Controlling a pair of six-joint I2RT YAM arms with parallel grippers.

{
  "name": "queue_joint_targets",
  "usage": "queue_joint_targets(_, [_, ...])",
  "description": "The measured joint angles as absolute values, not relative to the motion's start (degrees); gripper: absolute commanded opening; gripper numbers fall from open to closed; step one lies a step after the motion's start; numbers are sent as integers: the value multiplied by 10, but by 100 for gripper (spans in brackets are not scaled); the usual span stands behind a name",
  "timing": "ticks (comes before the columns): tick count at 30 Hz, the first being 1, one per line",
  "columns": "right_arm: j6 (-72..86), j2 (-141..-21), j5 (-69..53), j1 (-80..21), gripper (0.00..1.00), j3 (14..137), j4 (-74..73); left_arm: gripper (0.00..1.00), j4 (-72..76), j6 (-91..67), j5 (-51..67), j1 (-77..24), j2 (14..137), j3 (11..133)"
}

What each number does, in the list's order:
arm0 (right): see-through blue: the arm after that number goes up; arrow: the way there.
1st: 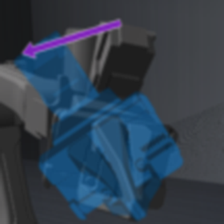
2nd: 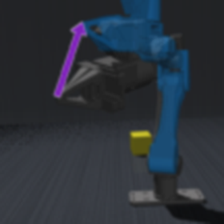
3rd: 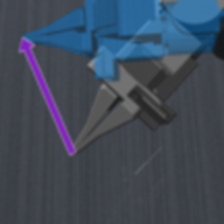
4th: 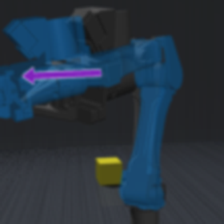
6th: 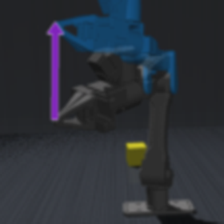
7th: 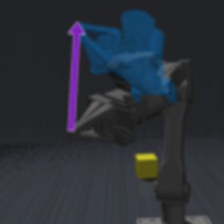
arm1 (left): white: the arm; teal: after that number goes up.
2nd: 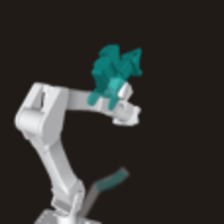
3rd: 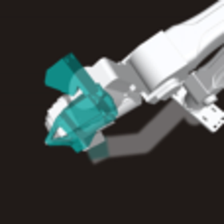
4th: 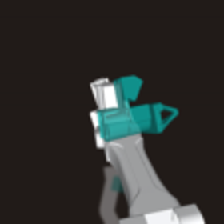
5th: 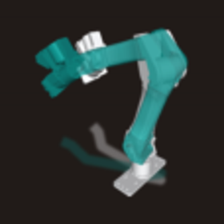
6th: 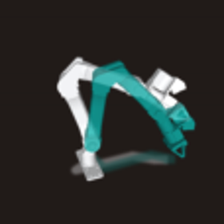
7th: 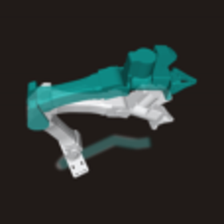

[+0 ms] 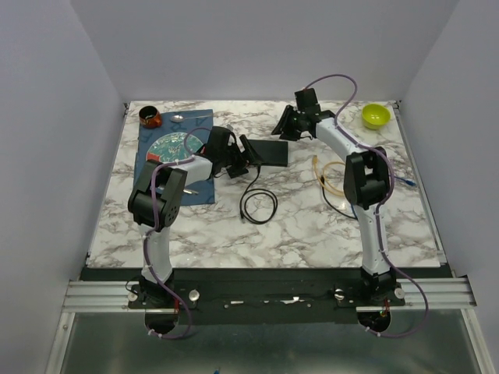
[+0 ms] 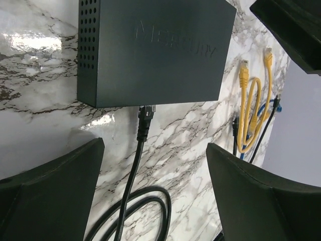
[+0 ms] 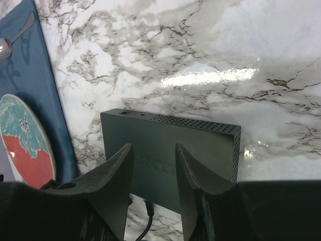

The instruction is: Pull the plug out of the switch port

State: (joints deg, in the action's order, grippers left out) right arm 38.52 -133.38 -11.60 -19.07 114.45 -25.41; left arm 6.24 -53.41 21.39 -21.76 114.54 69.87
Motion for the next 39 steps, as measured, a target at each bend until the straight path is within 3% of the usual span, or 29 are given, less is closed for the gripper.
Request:
queue_joint_targets(15, [394, -1381, -117, -190, 46, 1184, -291, 74, 67, -554, 205, -218, 1165, 707])
queue_joint_targets(20, [408, -1332, -129, -190, 45, 1087, -240, 64, 92, -572, 213, -219, 1181, 707])
queue_joint_targets(25, [418, -1272, -139, -191, 44, 980, -191, 63, 140, -606, 222, -219, 1198, 703])
queue_joint_targets(39, [433, -1241, -203, -194, 24, 913, -101, 53, 339, -740, 234, -219, 1222, 627])
